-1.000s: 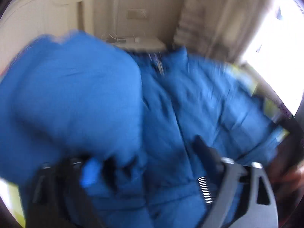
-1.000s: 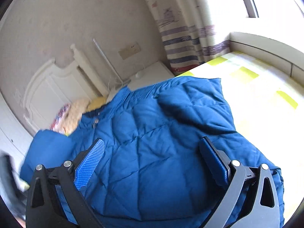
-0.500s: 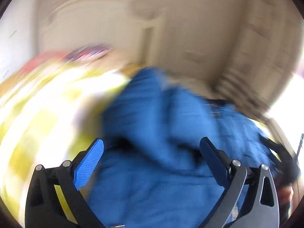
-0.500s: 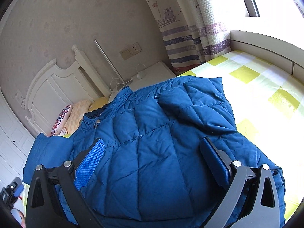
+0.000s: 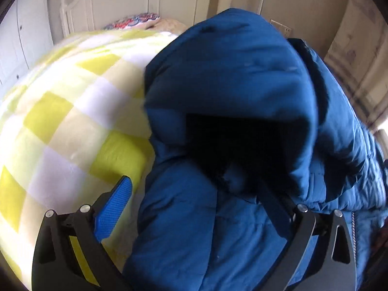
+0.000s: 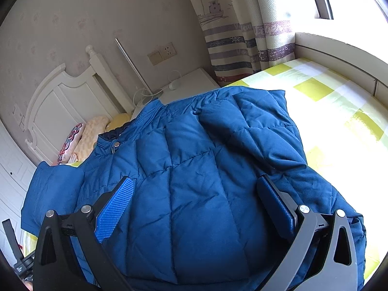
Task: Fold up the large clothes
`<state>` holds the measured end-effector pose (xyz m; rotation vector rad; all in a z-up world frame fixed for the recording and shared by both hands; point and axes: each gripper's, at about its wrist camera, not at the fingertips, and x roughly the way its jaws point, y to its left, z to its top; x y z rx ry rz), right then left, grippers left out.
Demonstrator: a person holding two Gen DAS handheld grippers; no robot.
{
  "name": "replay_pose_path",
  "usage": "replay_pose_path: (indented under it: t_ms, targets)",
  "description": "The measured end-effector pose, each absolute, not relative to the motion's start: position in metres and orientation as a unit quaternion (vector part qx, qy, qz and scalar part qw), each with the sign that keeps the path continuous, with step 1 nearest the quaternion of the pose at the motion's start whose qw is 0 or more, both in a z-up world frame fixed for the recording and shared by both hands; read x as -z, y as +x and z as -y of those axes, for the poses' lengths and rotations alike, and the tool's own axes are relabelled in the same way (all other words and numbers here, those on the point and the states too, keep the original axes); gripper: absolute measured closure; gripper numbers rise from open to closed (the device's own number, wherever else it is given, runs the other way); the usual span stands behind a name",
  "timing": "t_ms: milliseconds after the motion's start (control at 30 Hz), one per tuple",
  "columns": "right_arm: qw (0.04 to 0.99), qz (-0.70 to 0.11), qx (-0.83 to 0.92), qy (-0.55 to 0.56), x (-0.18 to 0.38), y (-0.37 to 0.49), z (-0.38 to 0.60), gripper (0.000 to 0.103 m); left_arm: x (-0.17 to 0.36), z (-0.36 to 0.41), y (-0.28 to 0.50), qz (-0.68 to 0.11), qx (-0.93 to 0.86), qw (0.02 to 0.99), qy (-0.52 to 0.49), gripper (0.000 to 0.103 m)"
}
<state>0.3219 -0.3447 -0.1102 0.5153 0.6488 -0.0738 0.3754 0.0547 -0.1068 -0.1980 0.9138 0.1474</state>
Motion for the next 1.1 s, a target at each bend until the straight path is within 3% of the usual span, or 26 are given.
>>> replay_pose_path:
  t_ms: [300, 800, 933, 1067, 1100]
  targets:
    - [0.932, -0.298, 0.052, 0.198, 0.098, 0.314, 0.322, 0.004, 0.104, -0.070, 0.360, -0.433, -0.063, 0.892, -0.112, 0.002]
    - [0.943, -0.295, -0.137, -0.068, 0.071, 0.321, 0.104, 0.006, 0.107, -0.087, 0.341, -0.412, -0.076, 0.895, -0.152, 0.003]
    - [0.934, -0.306, -0.120, -0.137, 0.082, 0.333, 0.076, 0.012, 0.100, -0.108, 0.320, -0.360, -0.107, 0.903, -0.206, 0.010]
    - [0.932, -0.299, -0.106, -0.178, 0.082, 0.344, 0.057, 0.021, 0.096, -0.116, 0.310, -0.331, -0.112, 0.908, -0.230, 0.010]
    - [0.933, -0.296, -0.112, -0.169, 0.080, 0.346, 0.058, 0.037, 0.096, -0.115, 0.310, -0.330, -0.108, 0.910, -0.228, 0.010]
